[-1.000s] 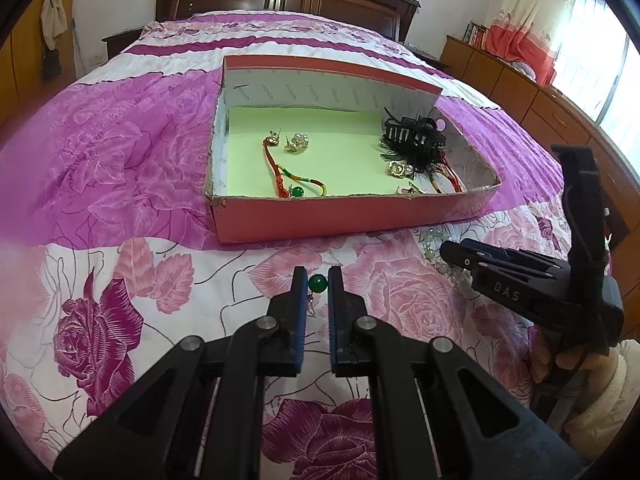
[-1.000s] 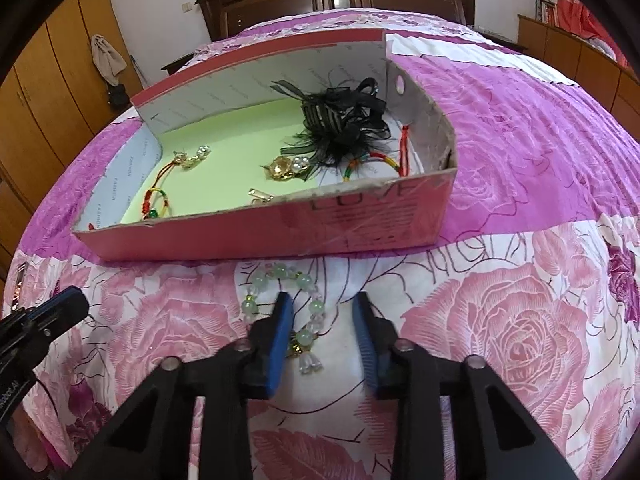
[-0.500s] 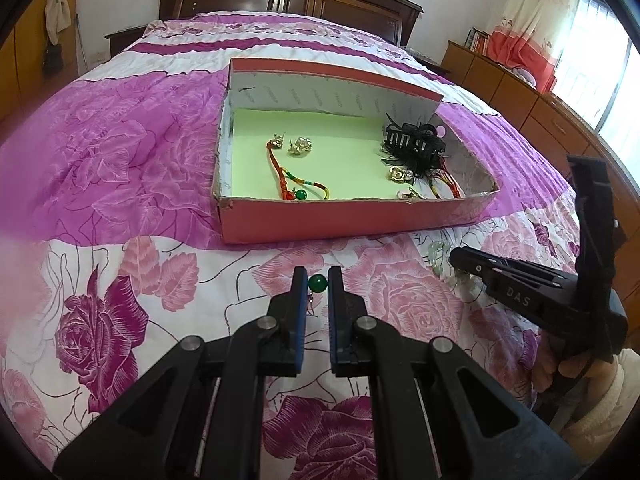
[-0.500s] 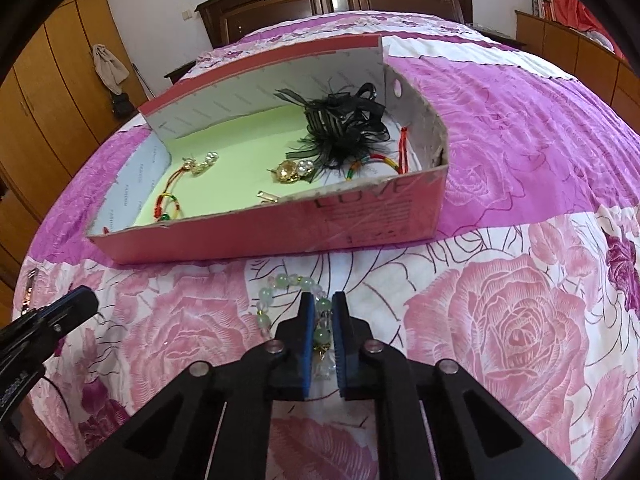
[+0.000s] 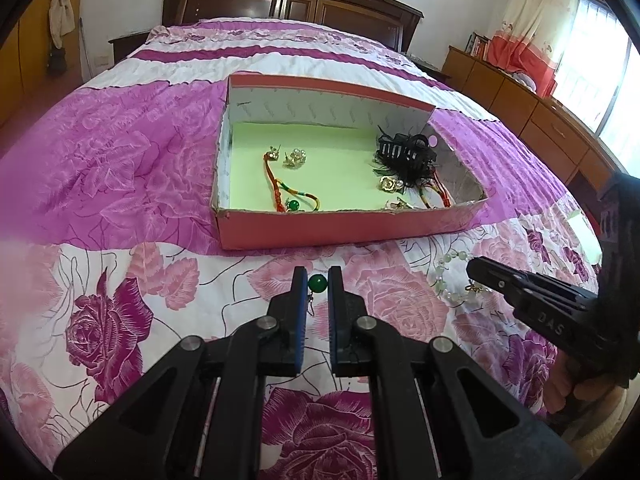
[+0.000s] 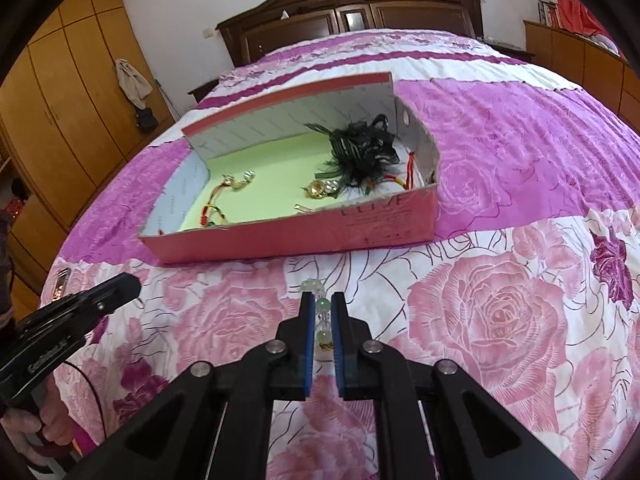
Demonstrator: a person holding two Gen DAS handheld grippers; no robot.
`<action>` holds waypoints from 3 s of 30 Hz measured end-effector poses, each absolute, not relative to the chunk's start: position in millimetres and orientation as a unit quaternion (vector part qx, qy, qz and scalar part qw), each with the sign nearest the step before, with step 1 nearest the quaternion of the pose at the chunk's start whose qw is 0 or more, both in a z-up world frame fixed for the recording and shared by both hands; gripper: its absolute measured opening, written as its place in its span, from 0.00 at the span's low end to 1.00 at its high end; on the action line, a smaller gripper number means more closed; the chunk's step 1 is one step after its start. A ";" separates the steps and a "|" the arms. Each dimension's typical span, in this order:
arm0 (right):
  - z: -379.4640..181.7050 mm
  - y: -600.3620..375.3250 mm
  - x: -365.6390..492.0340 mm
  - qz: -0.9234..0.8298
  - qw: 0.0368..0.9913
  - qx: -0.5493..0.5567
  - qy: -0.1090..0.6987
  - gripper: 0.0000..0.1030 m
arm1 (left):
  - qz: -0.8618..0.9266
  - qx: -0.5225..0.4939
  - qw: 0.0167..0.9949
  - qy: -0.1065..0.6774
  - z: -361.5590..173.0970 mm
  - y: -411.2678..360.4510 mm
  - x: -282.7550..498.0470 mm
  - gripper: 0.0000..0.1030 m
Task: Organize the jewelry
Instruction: 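Carry the bead bracelet with the right tool while the left tool carries the earring into the box, then open the right tool to drop the bracelet while the left tool releases the earring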
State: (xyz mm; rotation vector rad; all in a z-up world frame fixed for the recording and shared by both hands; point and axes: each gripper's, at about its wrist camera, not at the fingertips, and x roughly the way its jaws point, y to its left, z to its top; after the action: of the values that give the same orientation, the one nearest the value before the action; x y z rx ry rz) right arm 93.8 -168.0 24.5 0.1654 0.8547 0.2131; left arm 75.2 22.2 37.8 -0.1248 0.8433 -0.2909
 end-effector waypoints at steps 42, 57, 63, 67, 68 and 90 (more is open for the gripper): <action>90.7 -174.1 81.6 0.134 0.943 0.064 0.297 0.09 | -0.129 -0.047 0.931 0.337 91.5 1.8 98.2 0.01; 90.1 -171.5 133.1 0.139 0.945 0.072 0.286 0.09 | -0.119 -0.048 0.941 0.314 86.9 -4.4 144.6 0.01; 79.0 -165.3 159.6 0.139 0.942 0.071 0.297 0.09 | -0.115 -0.050 0.938 0.323 71.7 -5.7 165.0 0.01; 67.5 -160.9 176.3 0.138 0.938 0.069 0.309 0.09 | -0.111 -0.051 0.935 0.332 59.8 -6.1 175.4 0.01; 64.3 -159.9 180.5 0.137 0.937 0.067 0.313 0.09 | -0.110 -0.052 0.934 0.336 56.6 -6.3 178.2 0.01; 23.8 -150.9 219.3 0.131 0.914 0.063 0.379 0.19 | -0.091 -0.057 0.915 0.389 18.1 -4.1 205.9 0.09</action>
State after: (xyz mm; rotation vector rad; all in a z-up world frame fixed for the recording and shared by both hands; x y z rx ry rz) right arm 219.3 -150.9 23.8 0.1301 0.7798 0.2698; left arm 205.9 -4.1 18.1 -0.1174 0.8019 -0.1874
